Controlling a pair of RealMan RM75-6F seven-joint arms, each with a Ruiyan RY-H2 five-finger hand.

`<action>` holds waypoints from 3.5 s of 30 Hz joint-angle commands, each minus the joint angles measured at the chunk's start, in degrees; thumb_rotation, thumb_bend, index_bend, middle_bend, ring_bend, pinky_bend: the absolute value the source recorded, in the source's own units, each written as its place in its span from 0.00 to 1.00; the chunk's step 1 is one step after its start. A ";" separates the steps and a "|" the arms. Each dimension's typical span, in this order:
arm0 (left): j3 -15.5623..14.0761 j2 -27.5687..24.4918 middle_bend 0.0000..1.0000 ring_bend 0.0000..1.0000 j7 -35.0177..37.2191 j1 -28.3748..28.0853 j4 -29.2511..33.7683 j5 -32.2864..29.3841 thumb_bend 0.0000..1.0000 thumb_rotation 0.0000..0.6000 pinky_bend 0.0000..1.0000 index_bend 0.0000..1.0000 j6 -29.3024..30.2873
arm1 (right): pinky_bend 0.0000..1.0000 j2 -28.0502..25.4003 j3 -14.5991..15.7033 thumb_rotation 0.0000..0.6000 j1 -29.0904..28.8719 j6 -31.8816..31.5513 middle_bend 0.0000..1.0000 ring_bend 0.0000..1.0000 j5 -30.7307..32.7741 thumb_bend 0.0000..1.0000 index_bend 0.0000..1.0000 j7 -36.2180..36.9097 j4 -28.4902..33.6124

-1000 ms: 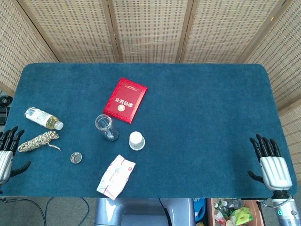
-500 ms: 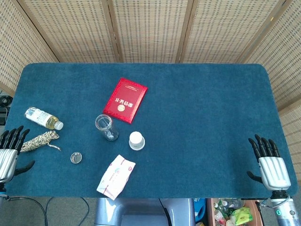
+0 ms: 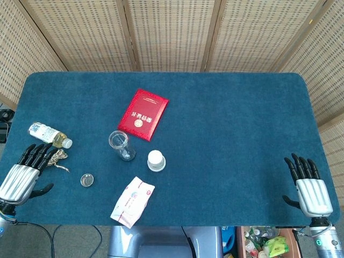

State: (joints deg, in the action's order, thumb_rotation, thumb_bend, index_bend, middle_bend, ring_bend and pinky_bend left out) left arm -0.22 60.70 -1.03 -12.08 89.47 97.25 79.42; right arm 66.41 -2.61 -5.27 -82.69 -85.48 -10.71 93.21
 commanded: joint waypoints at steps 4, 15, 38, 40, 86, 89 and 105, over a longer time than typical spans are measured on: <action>-1.59 -1.46 0.00 0.00 4.32 -3.27 -3.28 3.04 0.23 1.00 0.00 0.14 -3.12 | 0.00 0.17 -0.03 1.00 -0.04 -0.07 0.00 0.00 -0.06 0.02 0.02 -0.32 0.01; -3.07 1.10 0.00 0.00 5.08 -7.15 -8.46 2.95 0.24 1.00 0.00 0.37 -9.62 | 0.00 0.71 0.11 1.00 -0.16 0.13 0.00 0.00 -0.14 0.02 0.02 -1.02 -0.06; -3.20 11.88 0.00 0.00 -1.49 -12.29 -14.95 -0.21 0.39 1.00 0.00 0.44 -17.33 | 0.00 0.49 0.12 1.00 -0.25 0.43 0.00 0.00 0.01 0.02 0.02 0.30 -0.25; -3.46 12.25 0.00 0.00 -1.81 -12.44 -15.23 -0.18 0.39 1.00 0.00 0.44 -17.44 | 0.00 0.47 0.09 1.00 -0.26 0.45 0.00 0.00 0.05 0.02 0.02 0.46 -0.26; -5.90 18.05 0.00 0.00 -4.15 -14.70 -19.16 -2.00 0.44 1.00 0.00 0.52 -19.16 | 0.00 0.21 0.03 1.00 -0.12 0.07 0.00 0.00 -0.15 0.02 0.02 2.18 -0.26; -5.96 18.35 0.00 0.00 -4.23 -14.72 -19.52 -2.08 0.44 1.00 0.00 0.53 -19.02 | 0.00 0.19 0.05 1.00 -0.10 -0.01 0.00 0.00 -0.25 0.02 0.02 2.23 -0.20; -6.20 19.53 0.00 0.00 -4.27 -14.66 -20.94 -2.74 0.45 1.00 0.00 0.60 -18.53 | 0.00 -0.04 0.04 1.00 0.02 -0.47 0.00 0.00 -0.68 0.02 0.02 2.91 0.01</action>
State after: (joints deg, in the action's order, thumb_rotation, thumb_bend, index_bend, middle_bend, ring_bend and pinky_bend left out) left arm -6.42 80.22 -5.30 -26.74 68.53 94.52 60.90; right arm 66.36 -2.58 -5.24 -83.16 -86.16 -7.79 93.21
